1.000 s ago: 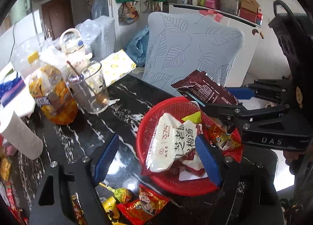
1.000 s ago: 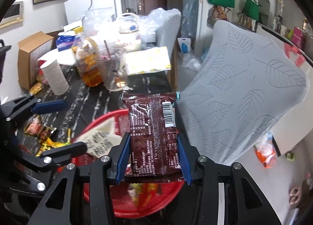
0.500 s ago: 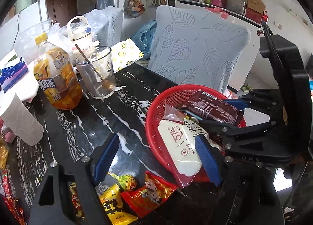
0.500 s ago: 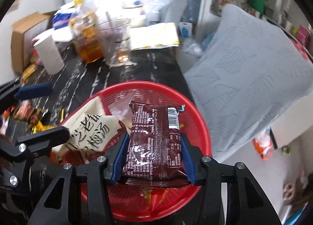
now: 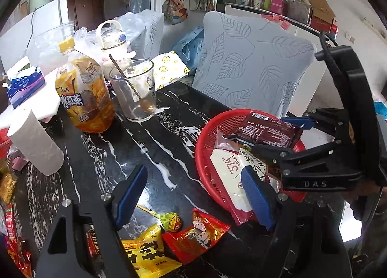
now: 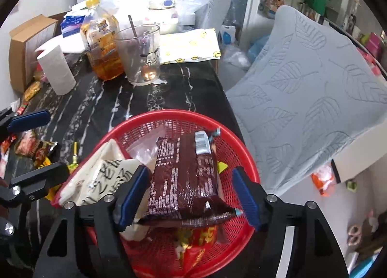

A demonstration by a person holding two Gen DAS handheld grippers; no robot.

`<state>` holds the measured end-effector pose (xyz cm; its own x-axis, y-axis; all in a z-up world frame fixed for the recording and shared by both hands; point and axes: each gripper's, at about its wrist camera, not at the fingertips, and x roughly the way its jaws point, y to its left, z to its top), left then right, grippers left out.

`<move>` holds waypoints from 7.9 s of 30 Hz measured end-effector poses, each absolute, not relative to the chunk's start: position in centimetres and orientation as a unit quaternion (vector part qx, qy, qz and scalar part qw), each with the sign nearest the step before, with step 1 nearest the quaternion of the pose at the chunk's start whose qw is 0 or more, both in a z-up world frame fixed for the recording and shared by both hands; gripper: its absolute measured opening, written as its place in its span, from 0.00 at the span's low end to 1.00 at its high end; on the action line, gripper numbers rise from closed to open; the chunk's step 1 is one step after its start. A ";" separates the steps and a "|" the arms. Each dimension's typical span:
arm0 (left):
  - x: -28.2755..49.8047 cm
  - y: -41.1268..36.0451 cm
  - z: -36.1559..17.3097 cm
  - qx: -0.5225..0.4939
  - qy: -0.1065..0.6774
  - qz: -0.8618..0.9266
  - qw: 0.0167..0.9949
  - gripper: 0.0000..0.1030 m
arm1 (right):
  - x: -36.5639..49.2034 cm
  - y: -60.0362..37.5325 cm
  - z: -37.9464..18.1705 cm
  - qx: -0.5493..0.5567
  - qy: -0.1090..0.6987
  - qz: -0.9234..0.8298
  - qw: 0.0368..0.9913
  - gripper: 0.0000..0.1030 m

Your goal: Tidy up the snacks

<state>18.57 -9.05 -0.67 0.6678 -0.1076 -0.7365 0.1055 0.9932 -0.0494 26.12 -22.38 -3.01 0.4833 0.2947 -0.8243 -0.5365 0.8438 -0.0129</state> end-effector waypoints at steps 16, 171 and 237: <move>14.5 -8.3 3.5 0.007 0.357 -0.044 0.933 0.77 | 21.2 -22.6 1.4 -0.135 0.395 0.215 0.883 0.70; 1.4 -1.0 -7.2 -0.065 0.471 -0.021 0.880 0.51 | 5.5 -17.3 -8.9 -0.082 0.455 0.329 0.824 0.87; 1.3 -4.1 -4.9 -0.051 0.448 -0.055 0.891 0.44 | 5.3 -21.1 -7.4 -0.033 0.439 0.312 0.842 0.44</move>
<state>1.27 -4.09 -4.87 0.5929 -0.1442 -0.7922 0.0527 0.9887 -0.1405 5.31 -21.12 -7.43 0.4197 0.4961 -0.7601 -0.5549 0.8030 0.2177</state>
